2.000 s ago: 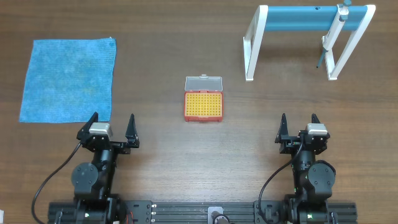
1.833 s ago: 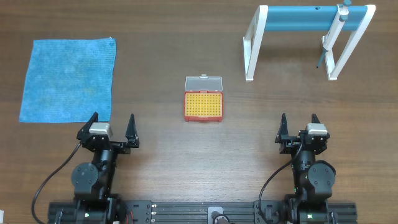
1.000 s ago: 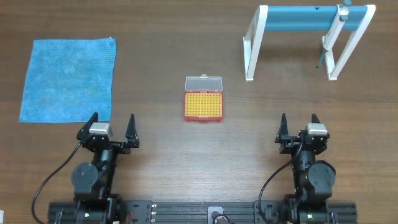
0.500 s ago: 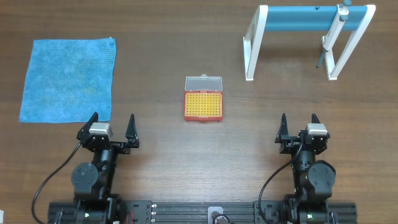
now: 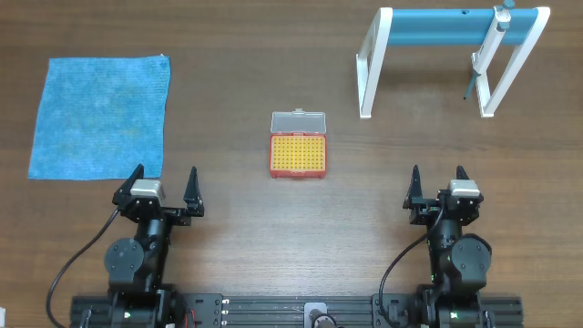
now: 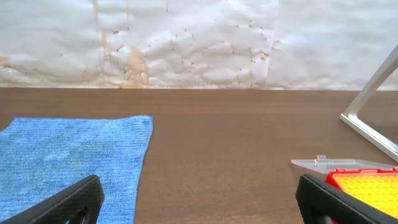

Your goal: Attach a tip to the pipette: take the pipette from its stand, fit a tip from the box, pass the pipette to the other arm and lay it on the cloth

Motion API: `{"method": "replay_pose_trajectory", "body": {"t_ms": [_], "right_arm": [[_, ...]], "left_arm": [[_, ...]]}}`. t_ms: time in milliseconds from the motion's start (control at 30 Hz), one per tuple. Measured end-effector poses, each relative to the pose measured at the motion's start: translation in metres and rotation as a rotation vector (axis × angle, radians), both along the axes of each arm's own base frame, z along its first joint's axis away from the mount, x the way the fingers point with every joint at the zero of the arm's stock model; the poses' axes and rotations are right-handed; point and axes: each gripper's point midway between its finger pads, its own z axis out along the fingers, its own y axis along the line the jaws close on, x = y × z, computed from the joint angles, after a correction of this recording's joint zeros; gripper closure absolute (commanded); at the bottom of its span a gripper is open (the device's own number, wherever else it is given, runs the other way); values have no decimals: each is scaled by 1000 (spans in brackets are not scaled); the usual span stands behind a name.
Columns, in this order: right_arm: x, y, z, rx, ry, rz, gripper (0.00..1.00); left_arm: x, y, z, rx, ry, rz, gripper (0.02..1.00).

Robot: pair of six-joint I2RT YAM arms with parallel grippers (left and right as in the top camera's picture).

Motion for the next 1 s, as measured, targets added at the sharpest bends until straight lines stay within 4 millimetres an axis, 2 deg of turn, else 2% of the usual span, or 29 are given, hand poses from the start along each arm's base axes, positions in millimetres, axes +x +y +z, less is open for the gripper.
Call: {"method": "replay_pose_trajectory", "body": {"t_ms": [67, 167, 233, 300, 400, 467, 533, 600, 733, 767, 833, 1000], "right_arm": [[4, -3, 1, 2, 67, -11, 200], [18, -16, 43, 8, 155, -56, 202], [27, -28, 61, -1, 215, -91, 202], [38, -45, 75, -27, 269, -135, 202], [61, -84, 89, -97, 351, -180, 200], [72, -92, 90, -115, 360, -118, 200], [94, -108, 91, -109, 337, -42, 200], [116, -109, 66, -64, 348, 79, 200], [145, -106, 34, -10, 356, 195, 200], [151, -106, 31, -8, 344, 216, 198], [163, -109, 33, -16, 314, 232, 200], [190, -104, 56, -43, 182, 263, 198]], "left_arm": [[0, 0, 0, 0, 0, 0, 20], [0, 0, 0, 0, -1, 0, 20], [0, 0, 1, 0, -2, 0, 20], [0, 0, 1, 0, -3, 0, 20], [0, 0, 0, 0, -2, 0, 20], [0, 0, 1, 0, -3, -1, 18], [0, 0, 1, 0, -2, -1, 20], [0, 0, 1, 0, -2, -1, 20], [0, -1, 1, 0, -2, -4, 20], [0, -1, 1, 0, -2, -4, 20], [0, -1, 1, 0, -2, -4, 20], [0, -1, 1, 0, -2, -4, 20]]}}
